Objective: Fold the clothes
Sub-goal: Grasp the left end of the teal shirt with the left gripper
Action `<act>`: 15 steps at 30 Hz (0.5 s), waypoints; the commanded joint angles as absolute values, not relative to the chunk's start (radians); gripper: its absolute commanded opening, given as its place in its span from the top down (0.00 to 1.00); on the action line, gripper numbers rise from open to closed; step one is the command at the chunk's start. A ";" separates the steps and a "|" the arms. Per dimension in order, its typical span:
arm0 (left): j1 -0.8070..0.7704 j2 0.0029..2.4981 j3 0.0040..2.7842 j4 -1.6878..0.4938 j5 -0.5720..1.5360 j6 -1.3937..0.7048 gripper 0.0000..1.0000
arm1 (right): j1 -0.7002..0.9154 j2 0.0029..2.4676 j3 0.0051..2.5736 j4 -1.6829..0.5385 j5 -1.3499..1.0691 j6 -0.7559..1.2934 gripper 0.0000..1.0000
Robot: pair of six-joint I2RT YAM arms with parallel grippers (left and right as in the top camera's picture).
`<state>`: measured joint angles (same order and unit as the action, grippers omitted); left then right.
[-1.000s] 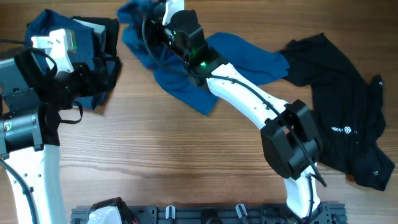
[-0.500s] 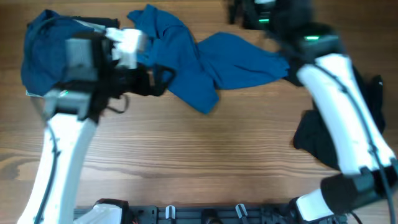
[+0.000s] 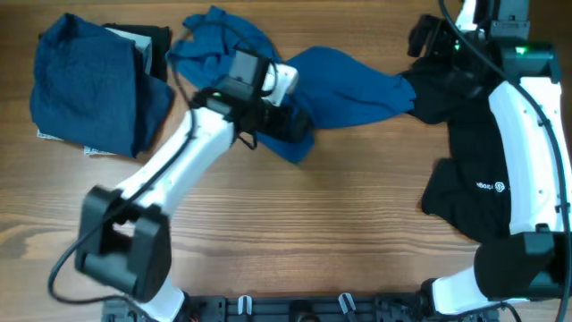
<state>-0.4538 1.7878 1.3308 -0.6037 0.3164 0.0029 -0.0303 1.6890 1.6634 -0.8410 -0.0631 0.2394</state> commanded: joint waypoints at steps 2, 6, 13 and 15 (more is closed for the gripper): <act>-0.540 1.813 1.346 -0.633 0.251 -0.043 0.00 | -0.048 1.718 1.542 -0.774 -0.078 0.220 0.04; -0.594 1.813 1.346 -0.638 0.174 -0.107 0.00 | -0.048 1.718 1.468 -0.719 -0.079 0.236 0.05; -0.653 1.843 1.346 -0.620 0.109 -0.198 0.01 | -0.048 1.719 1.439 -0.689 -0.078 0.262 0.05; -0.663 1.862 1.346 -0.620 0.071 -0.199 0.01 | -0.048 1.719 1.439 -0.682 -0.078 0.262 0.05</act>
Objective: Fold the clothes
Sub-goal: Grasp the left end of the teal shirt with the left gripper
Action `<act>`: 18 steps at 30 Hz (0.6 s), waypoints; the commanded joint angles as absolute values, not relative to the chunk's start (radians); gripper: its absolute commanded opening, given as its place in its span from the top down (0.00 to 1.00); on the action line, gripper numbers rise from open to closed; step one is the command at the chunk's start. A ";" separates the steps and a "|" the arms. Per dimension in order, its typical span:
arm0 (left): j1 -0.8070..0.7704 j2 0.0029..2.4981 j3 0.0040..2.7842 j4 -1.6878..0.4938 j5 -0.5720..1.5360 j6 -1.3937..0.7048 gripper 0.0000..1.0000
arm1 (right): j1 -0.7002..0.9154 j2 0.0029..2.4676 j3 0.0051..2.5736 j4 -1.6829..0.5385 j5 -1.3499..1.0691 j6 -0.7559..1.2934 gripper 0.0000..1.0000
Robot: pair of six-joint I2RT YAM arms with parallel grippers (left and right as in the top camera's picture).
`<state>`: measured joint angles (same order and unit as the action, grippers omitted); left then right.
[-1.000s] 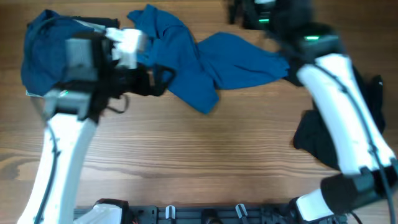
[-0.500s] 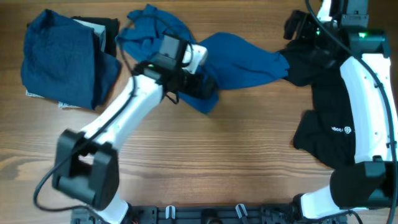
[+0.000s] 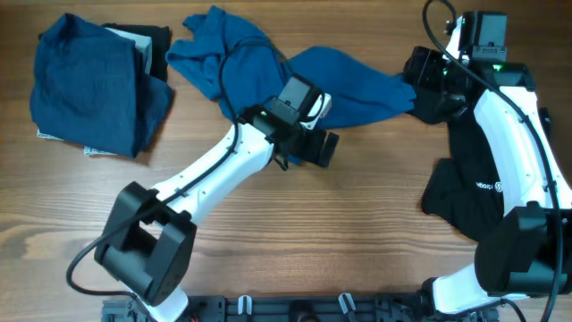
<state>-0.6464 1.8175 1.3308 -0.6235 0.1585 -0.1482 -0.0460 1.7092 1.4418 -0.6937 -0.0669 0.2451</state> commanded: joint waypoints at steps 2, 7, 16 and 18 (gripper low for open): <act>-0.669 1.885 1.346 -0.620 0.030 -0.200 0.01 | -0.048 1.719 1.439 -0.668 -0.078 0.262 0.05; -0.671 1.944 1.346 -0.587 -0.088 -0.216 0.02 | -0.048 1.719 1.439 -0.644 -0.078 0.262 0.05; -0.671 2.025 1.346 -0.470 -0.152 -0.241 0.06 | -0.048 1.719 1.439 -0.630 -0.078 0.262 0.05; -0.672 2.037 1.346 -0.456 -0.151 -0.248 0.12 | -0.048 1.719 1.439 -0.628 -0.078 0.262 0.06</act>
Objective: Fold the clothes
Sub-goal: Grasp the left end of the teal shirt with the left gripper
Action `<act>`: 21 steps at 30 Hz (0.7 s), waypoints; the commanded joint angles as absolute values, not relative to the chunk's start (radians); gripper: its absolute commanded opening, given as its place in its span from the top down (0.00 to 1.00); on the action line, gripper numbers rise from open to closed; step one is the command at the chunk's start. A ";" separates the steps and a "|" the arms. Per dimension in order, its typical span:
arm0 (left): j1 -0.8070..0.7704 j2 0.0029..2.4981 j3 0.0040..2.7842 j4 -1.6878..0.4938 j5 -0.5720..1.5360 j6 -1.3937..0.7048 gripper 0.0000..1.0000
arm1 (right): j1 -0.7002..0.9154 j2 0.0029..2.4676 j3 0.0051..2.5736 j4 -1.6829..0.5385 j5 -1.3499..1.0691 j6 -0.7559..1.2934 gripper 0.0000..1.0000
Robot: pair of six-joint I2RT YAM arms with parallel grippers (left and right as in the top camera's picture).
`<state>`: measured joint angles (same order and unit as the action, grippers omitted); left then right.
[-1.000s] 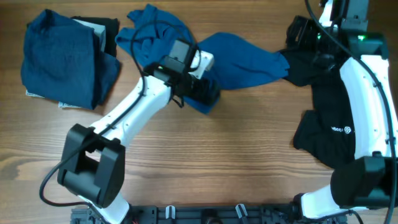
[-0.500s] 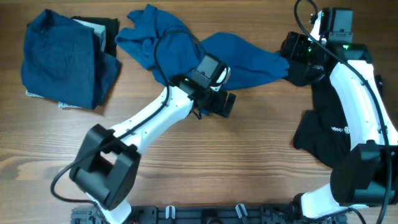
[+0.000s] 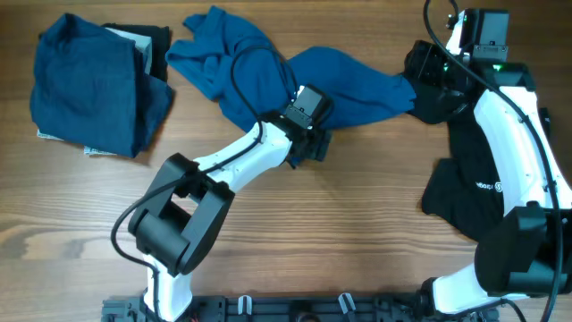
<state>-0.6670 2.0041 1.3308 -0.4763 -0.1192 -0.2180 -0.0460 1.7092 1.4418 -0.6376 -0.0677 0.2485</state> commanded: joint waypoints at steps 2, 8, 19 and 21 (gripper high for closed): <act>-0.671 2.045 1.346 -0.452 -0.152 -0.248 0.18 | -0.048 1.719 1.439 -0.625 -0.078 0.262 0.06; -0.671 2.046 1.346 -0.452 -0.163 -0.248 0.66 | -0.048 1.719 1.439 -0.616 -0.078 0.262 0.07; -0.649 1.899 1.439 -0.691 -0.342 -0.297 0.96 | -0.048 1.719 1.439 -0.634 -0.079 0.262 0.11; -0.626 1.814 1.488 -0.758 -0.381 -0.297 0.96 | -0.048 1.719 1.439 -0.641 -0.080 0.262 0.11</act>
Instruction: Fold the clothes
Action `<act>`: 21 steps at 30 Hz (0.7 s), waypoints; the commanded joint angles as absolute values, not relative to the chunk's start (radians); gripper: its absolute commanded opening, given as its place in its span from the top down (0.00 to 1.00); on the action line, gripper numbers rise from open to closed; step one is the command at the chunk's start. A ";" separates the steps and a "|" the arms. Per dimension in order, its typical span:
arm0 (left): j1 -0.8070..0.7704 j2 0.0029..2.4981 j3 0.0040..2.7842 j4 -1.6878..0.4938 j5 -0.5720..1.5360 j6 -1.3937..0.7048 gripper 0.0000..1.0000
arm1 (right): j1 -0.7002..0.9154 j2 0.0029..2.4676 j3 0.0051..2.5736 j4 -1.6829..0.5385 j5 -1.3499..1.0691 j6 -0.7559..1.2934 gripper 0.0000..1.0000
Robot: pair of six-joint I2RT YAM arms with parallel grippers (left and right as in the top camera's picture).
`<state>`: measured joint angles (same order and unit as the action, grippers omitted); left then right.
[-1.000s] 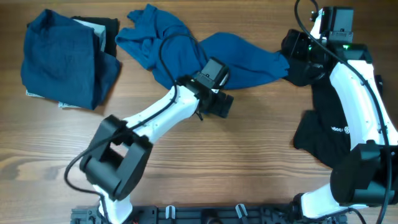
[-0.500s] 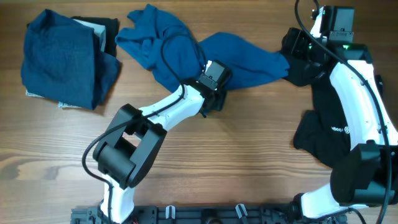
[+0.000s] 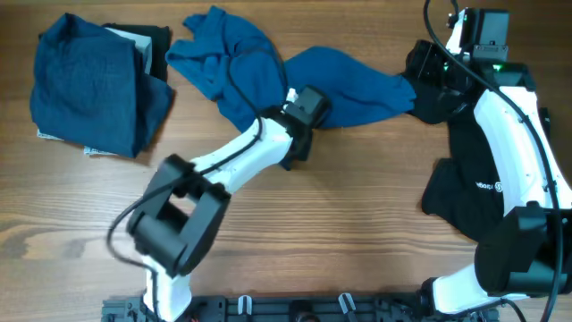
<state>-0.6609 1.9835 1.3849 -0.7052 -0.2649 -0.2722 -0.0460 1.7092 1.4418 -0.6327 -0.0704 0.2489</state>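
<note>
A crumpled blue garment [image 3: 340,85] lies across the far middle of the table. Its right end tapers to a point at my right gripper [image 3: 418,82]. The right gripper's fingers merge with a black garment [image 3: 478,183] behind them, so their state does not show. My left gripper [image 3: 298,152] points down at the blue garment's near edge, its wrist over the cloth. Its fingers are dark and foreshortened, so open or shut cannot be read.
A folded stack of dark blue clothes [image 3: 89,85] sits at the far left on something white. The black garment covers the right side under the right arm. Bare wooden table [image 3: 313,241] fills the front.
My left arm has shifted slightly, the wrist turned and drawn a little toward the blue garment's near edge. The right arm and both garments look unchanged.
At first my left gripper sat on a flap of the blue garment left of centre, with the right gripper high at the far right. Then the left gripper was farther right at the cloth's near edge, and the right gripper was at the cloth's right tip. Both stay there.
</note>
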 commanded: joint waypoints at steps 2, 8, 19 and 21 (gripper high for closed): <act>-0.600 1.737 1.520 -0.779 -0.405 -0.296 0.96 | -0.048 1.719 1.439 -0.648 -0.099 0.262 0.11; -0.489 1.539 1.531 -0.763 -0.474 -0.296 0.96 | -0.048 1.719 1.439 -0.709 -0.105 0.262 0.11; -0.387 1.505 1.530 -0.878 -0.474 -0.295 0.96 | -0.048 1.724 1.377 -0.729 -0.159 0.262 0.17; -0.383 1.505 1.530 -0.878 -0.474 -0.293 0.96 | -0.048 1.731 1.350 -0.699 -0.172 0.266 0.19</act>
<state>-0.3969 1.5063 1.5295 -0.8780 -0.4488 -0.2802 -0.0460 1.7096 1.3952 -0.7292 -0.1215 0.2562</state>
